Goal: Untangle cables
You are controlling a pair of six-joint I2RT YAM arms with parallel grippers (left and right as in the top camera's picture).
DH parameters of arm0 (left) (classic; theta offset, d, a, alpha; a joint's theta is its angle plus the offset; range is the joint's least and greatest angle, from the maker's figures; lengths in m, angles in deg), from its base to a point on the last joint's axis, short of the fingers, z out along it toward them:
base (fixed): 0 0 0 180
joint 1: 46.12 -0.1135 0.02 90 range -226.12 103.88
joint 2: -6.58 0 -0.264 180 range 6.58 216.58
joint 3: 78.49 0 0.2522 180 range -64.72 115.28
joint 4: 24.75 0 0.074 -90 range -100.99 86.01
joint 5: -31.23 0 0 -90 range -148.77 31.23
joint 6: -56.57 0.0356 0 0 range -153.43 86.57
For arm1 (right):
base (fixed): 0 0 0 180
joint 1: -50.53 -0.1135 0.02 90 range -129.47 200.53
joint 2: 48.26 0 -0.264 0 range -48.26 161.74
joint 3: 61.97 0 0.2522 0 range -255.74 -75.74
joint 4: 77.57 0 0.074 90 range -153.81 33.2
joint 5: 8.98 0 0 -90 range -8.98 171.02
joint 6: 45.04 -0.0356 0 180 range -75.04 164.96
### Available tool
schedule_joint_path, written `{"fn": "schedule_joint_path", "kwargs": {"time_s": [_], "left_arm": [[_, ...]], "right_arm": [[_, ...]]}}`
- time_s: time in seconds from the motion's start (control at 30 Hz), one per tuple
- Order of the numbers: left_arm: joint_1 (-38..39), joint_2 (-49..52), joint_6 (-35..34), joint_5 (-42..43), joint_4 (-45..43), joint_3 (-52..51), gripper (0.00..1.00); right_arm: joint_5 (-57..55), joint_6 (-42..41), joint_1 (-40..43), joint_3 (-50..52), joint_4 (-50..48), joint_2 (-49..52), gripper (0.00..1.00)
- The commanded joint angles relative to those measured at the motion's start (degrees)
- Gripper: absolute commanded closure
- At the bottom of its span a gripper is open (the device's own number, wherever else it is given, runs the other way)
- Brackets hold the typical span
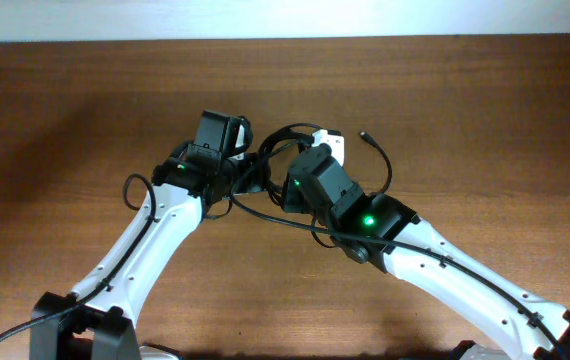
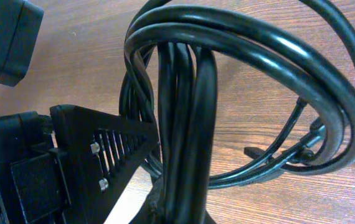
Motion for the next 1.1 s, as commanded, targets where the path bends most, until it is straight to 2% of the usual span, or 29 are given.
{"fn": "schedule_joint_path", "kwargs": {"time_s": [0.0,0.03,0.1,0.23,0.3,0.33,0.37,0.6,0.67,0.77,0.93,0.97,1.07], "left_arm": [[-0.2,-0.52,-0.15,-0.83,0.28,-0.61,0.44],[-0.2,-0.52,-0.15,-0.83,0.31,-0.61,0.57],[-0.2,-0.52,-0.15,-0.83,0.28,-0.61,0.73],[-0.2,-0.52,-0.15,-0.79,0.28,-0.61,0.78],[-0.2,-0.52,-0.15,-0.79,0.28,-0.61,0.88],[-0.2,-0.52,-0.15,-0.79,0.28,-0.61,0.98],[-0.2,-0.52,-0.15,-0.79,0.28,-0.61,1.0],[-0.28,-0.61,-0.13,0.87,0.7,-0.59,1.0],[-2.4,-1.09,0.33,12.37,0.72,-0.57,1.0],[-8.07,-1.09,2.51,19.06,2.05,-0.59,1.0],[-14.91,-1.09,21.66,40.5,2.75,-0.59,1.0],[-14.99,-1.09,26.36,42.4,3.3,-0.59,1.0],[-14.99,-1.22,32.28,43.69,4.57,-0.59,1.0]], "right_arm": [[-0.96,0.61,-0.44,-0.46,-1.16,-0.79,0.96],[-0.96,0.63,-0.44,-0.46,-1.16,-0.79,0.96],[-0.92,0.61,-0.44,-0.46,-1.29,-0.79,0.96],[0.39,0.63,-0.44,-0.46,-2.36,-0.79,0.96],[1.01,0.63,-0.44,-0.44,-2.8,-0.79,0.96],[1.05,0.63,-0.44,-0.46,-2.8,-0.79,0.96],[1.03,0.63,-0.42,-0.46,-2.8,-0.79,0.96],[-2.75,4.98,-0.31,-0.44,-0.44,-0.76,0.96],[-7.98,5.18,-0.31,-0.44,2.84,-0.76,0.96],[-13.97,5.16,-0.31,-0.44,5.11,-0.76,0.96],[-19.19,5.16,-0.31,-0.44,7.65,-0.76,0.96],[-19.5,5.16,-0.28,-0.44,7.87,-0.76,0.96],[-22.4,5.14,0.66,-0.44,10.95,-0.76,0.96]]}}
